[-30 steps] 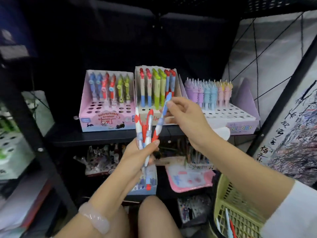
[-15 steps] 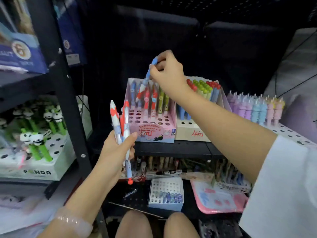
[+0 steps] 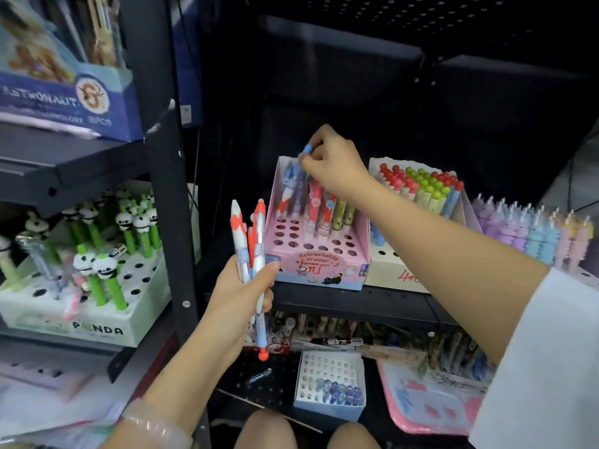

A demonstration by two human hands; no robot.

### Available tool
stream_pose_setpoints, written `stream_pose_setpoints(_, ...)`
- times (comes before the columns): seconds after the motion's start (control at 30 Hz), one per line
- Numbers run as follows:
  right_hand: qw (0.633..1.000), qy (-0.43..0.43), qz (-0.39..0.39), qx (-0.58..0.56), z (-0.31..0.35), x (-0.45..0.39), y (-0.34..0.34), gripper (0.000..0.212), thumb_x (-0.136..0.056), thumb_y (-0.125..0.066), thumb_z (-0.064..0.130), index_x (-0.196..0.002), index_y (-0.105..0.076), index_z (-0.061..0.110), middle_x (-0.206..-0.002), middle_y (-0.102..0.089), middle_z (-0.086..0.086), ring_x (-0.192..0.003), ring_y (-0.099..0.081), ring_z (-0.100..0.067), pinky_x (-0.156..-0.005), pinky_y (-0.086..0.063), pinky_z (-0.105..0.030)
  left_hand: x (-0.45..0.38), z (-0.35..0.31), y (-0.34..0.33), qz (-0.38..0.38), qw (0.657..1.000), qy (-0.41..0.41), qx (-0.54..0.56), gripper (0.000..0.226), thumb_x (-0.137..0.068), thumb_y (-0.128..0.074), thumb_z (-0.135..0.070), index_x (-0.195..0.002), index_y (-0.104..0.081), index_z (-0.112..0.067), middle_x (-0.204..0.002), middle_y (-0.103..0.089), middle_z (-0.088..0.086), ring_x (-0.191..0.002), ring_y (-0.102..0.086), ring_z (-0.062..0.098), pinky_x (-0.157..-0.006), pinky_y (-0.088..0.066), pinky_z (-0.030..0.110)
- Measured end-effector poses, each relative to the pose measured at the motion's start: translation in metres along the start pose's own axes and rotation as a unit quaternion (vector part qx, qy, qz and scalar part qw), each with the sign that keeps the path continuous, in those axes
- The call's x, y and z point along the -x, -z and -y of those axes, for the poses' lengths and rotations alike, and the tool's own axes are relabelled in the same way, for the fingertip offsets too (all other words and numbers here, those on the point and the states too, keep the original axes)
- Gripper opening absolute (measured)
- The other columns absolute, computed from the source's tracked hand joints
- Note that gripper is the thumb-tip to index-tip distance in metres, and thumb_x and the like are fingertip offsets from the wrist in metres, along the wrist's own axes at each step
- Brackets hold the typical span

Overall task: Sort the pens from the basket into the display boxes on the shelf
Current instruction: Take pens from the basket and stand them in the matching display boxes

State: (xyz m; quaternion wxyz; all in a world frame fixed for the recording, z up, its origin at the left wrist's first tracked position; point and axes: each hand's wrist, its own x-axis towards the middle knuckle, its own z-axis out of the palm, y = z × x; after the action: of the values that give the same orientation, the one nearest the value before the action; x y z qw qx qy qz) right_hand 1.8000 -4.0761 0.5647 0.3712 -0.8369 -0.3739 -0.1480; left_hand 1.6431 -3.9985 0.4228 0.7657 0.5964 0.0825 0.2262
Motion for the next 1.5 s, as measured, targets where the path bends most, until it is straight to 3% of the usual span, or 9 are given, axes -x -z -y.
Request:
stream_pose_setpoints(0.13, 0.998, -0.009, 0.052, 0.035, -0.005, 0.004, -0.008, 0.011, -0.088, -0.055, 0.015, -0.096, -0.050, 0.010, -0.066, -0.057, 0.003, -0.059, -0.051, -0.010, -0.052, -0.040, -0.015, 0.001, 0.001, 0.001, 0.001, 1.000, 0.002, 0.004, 0.013, -0.090, -0.059, -0.018, -0.083, -0.047, -0.018, -0.056, -0.044, -0.011, -0.045, -0.035, 0.006, -0.044, -0.037, 0.017)
stream_pose_setpoints(0.3, 0.982, -0.009, 0.079, 0.170, -0.004, 0.001, -0.021, 0.021, -0.086, -0.057, 0.028, -0.104, -0.057, 0.018, -0.107, -0.058, -0.005, -0.110, -0.045, -0.025, -0.088, -0.041, -0.036, 0.004, -0.001, -0.002, 0.010, 1.000, 0.000, 0.007, 0.014, -0.088, -0.061, -0.021, -0.087, -0.047, -0.017, -0.057, -0.042, -0.010, -0.047, -0.035, 0.006, -0.046, -0.037, 0.016)
stream_pose_setpoints(0.57, 0.924, 0.056, 0.061, 0.374, 0.010, 0.013, -0.017, 0.036, -0.093, -0.047, 0.039, -0.121, -0.054, 0.018, -0.123, -0.051, -0.006, -0.118, -0.042, -0.025, -0.096, -0.030, -0.039, 0.007, -0.010, -0.004, -0.011, 1.000, -0.019, -0.020, 0.019, -0.082, -0.068, -0.021, -0.086, -0.049, -0.019, -0.051, -0.044, -0.015, -0.044, -0.038, 0.005, -0.045, -0.039, 0.017)
stream_pose_setpoints(0.67, 0.970, 0.102, -0.038, 0.219, 0.020, 0.041, -0.016, 0.030, -0.094, -0.046, 0.037, -0.107, -0.059, 0.014, -0.100, -0.059, -0.001, -0.097, -0.054, -0.019, -0.086, -0.038, -0.035, 0.007, -0.011, -0.005, -0.046, 0.997, -0.032, -0.056, 0.022, -0.079, -0.072, -0.024, -0.084, -0.050, -0.021, -0.050, -0.046, -0.016, -0.044, -0.041, 0.002, -0.045, -0.039, 0.016)
stream_pose_setpoints(0.8, 0.998, -0.029, 0.063, -0.009, 0.035, 0.070, -0.019, 0.031, -0.088, -0.054, 0.047, -0.087, -0.052, 0.016, -0.066, -0.055, 0.005, -0.055, -0.052, -0.008, -0.050, -0.041, -0.023, 0.009, -0.012, -0.016, -0.059, 0.993, -0.049, -0.087, 0.024, -0.076, -0.074, -0.025, -0.085, -0.052, -0.027, -0.056, -0.051, -0.016, -0.046, -0.046, 0.001, -0.046, -0.040, 0.016)
stream_pose_setpoints(1.07, 0.986, -0.116, 0.097, -0.071, 0.022, 0.082, 0.000, 0.028, -0.087, -0.064, 0.026, -0.065, -0.057, 0.009, -0.073, -0.070, -0.016, -0.059, -0.061, -0.016, -0.061, -0.052, -0.028, 0.020, -0.011, -0.035, -0.068, 0.982, -0.082, -0.155, 0.016, -0.082, -0.064, -0.035, -0.084, -0.050, -0.028, -0.071, -0.052, -0.007, -0.053, -0.050, 0.002, -0.051, -0.041, 0.017)
stream_pose_setpoints(1.23, 0.955, -0.155, 0.114, -0.226, 0.008, 0.086, 0.025, 0.018, -0.087, -0.064, 0.016, -0.099, -0.063, 0.001, -0.081, -0.068, -0.010, -0.065, -0.065, -0.012, -0.068, -0.057, -0.023, 0.019, -0.009, -0.033, -0.068, 0.988, -0.062, -0.121, 0.020, -0.091, -0.051, -0.039, -0.078, -0.047, -0.025, -0.058, -0.044, -0.013, -0.050, -0.043, 0.003, -0.051, -0.040, 0.019)
stream_pose_setpoints(1.4, 0.980, -0.091, -0.059, -0.165, -0.008, 0.067, 0.054, 0.022, -0.088, -0.062, 0.020, -0.106, -0.052, 0.012, -0.091, -0.069, -0.008, -0.082, -0.069, -0.020, -0.080, -0.056, -0.035, 0.012, -0.006, -0.033, -0.081, 0.994, -0.035, -0.068, 0.015, -0.097, -0.046, -0.024, -0.083, -0.047, -0.018, -0.058, -0.046, -0.004, -0.040, -0.037, 0.006, -0.040, -0.036, 0.016)
stream_pose_setpoints(1.5, 0.994, -0.036, -0.081, -0.059, -0.012, 0.063, 0.055, 0.015, -0.088, -0.062, 0.022, -0.095, -0.050, 0.017, -0.084, -0.068, -0.002, -0.080, -0.066, -0.015, -0.070, -0.051, -0.016, 0.010, -0.002, -0.034, -0.082, 0.995, -0.015, -0.049, 0.011, -0.097, -0.046, -0.020, -0.086, -0.047, -0.019, -0.061, -0.046, -0.002, -0.041, -0.037, 0.007, -0.040, -0.035, 0.017)
